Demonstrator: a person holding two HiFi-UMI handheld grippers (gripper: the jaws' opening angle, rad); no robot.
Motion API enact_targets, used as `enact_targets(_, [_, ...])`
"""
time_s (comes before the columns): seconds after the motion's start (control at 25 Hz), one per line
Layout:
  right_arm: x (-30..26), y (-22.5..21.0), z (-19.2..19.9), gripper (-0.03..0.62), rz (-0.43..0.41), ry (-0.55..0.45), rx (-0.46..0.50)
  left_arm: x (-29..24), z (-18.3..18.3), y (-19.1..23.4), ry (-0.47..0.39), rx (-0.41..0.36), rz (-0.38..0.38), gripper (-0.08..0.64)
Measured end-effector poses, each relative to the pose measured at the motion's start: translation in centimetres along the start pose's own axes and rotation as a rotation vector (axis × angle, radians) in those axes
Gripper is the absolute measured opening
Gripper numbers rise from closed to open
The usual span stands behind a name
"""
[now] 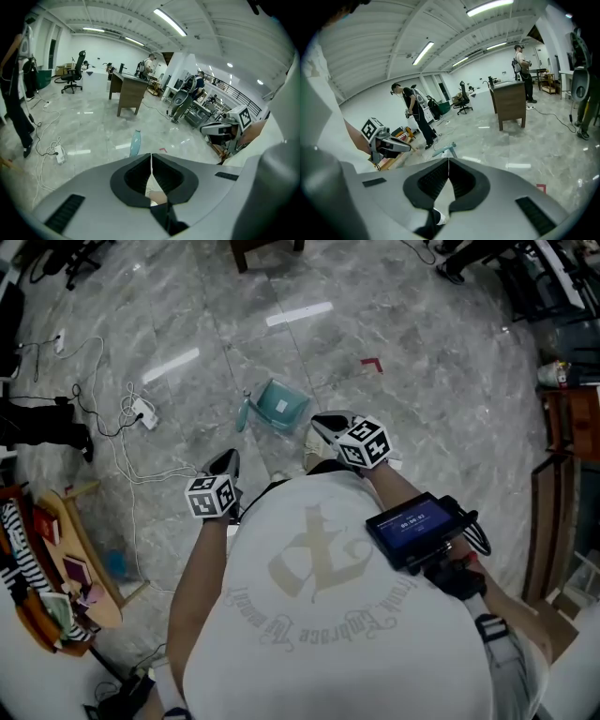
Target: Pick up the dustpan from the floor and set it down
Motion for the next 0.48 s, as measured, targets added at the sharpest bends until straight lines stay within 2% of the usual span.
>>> enact_targets(0.28, [-0.4,0.1,-0.2,0.018,0.008,-0.006,-0.022,0.2,-1.3,0.8,0.026,0.021,-0.012,0.017])
enact_targets(0.48, [-0.7,-0.1,-0.2,0.018,0.013,-0.008,-0.019,-0.4,-1.3,1.7,0.057,0.000,-0.030,0.079])
Point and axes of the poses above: the fingertips, and each gripper's own axes: x backward along the fingers, y to its left, z out of its underside, the point moved 5 cm from there along x, backward along the fingers, and after that the axes turned 11 degrees about -y, right-handed, at the moved point
